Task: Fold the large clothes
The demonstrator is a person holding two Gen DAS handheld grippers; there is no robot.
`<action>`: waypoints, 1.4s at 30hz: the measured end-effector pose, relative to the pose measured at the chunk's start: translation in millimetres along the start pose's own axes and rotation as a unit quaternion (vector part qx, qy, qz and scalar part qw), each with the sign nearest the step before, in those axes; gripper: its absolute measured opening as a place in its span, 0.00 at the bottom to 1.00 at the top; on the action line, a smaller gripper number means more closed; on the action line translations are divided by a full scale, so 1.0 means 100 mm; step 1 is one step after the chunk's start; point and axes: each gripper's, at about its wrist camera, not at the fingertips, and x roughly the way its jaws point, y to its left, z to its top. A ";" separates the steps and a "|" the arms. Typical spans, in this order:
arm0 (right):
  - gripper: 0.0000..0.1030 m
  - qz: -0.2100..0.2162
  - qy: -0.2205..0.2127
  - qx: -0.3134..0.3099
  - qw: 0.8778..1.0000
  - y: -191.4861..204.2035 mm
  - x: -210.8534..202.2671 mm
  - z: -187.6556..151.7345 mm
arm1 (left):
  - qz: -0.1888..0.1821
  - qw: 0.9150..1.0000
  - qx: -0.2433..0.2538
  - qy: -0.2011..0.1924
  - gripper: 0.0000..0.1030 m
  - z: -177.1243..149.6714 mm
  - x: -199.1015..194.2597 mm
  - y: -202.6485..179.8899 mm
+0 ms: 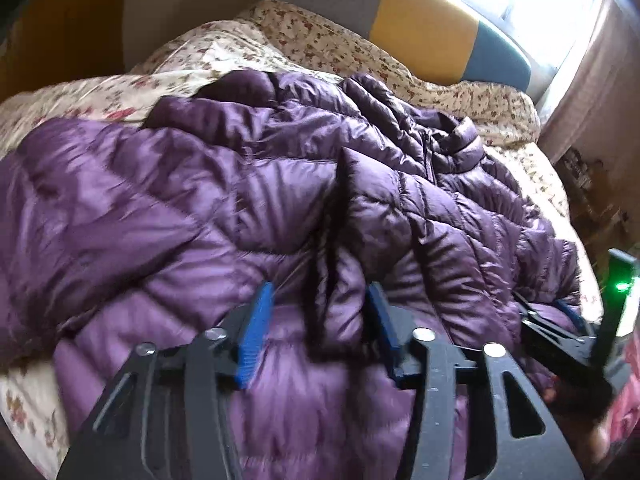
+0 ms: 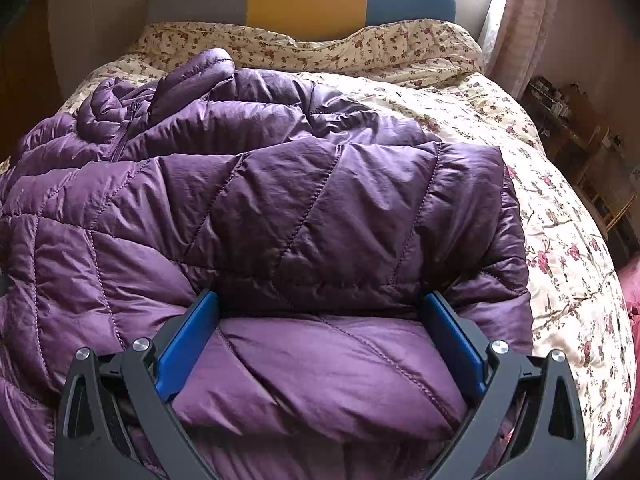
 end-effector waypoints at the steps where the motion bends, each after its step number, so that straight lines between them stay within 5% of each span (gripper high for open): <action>1: 0.97 -0.001 0.000 -0.001 1.000 0.00 0.00 0.00 | -0.004 1.000 -0.008 -0.005 0.58 -0.04 -0.13 0.06; 5: 0.97 -0.001 0.000 -0.002 1.000 0.00 0.00 0.00 | 0.017 0.998 -0.042 -0.036 0.75 -0.26 -0.59 0.36; 8: 0.97 -0.002 0.000 -0.002 1.000 -0.01 0.00 0.00 | 0.041 0.994 -0.092 -0.048 0.75 -0.45 -0.93 0.79; 13: 0.98 -0.004 -0.002 -0.002 1.000 -0.02 -0.03 0.02 | 0.075 0.970 -0.221 -0.063 0.75 -0.86 -1.50 1.75; 18: 0.98 -0.008 -0.003 -0.004 1.000 -0.01 -0.04 0.02 | 0.136 0.930 -0.330 -0.092 0.75 -1.21 -2.02 2.67; 22: 0.98 -0.011 -0.004 -0.005 1.000 0.00 -0.04 0.03 | 0.163 0.880 -0.428 -0.124 0.75 -1.38 -2.31 3.30; 24: 0.98 -0.011 -0.004 -0.005 1.000 0.00 -0.04 0.02 | 0.159 0.862 -0.463 -0.132 0.75 -1.43 -2.34 3.49; 26: 0.98 -0.011 -0.004 -0.005 1.000 0.00 -0.04 0.02 | 0.153 0.853 -0.481 -0.135 0.75 -1.43 -2.34 3.65; 28: 0.98 -0.010 -0.004 -0.005 1.000 0.00 -0.04 0.02 | 0.168 0.853 -0.474 -0.138 0.73 -1.38 -2.35 3.71; 30: 0.98 -0.011 -0.004 -0.005 1.000 0.01 -0.04 0.02 | 0.183 0.856 -0.464 -0.135 0.43 -1.30 -2.31 3.77; 33: 0.98 -0.011 -0.004 -0.005 1.000 0.00 -0.04 0.02 | 0.174 0.855 -0.468 -0.136 0.18 -1.26 -2.30 3.82; 35: 0.98 -0.012 -0.004 -0.006 1.000 0.01 -0.04 0.02 | 0.164 0.861 -0.459 -0.143 0.13 -1.21 -2.32 3.82; 42: 0.98 -0.012 -0.004 -0.006 1.000 0.00 -0.04 0.02 | 0.154 0.909 -0.351 -0.164 0.08 -0.68 -2.27 3.26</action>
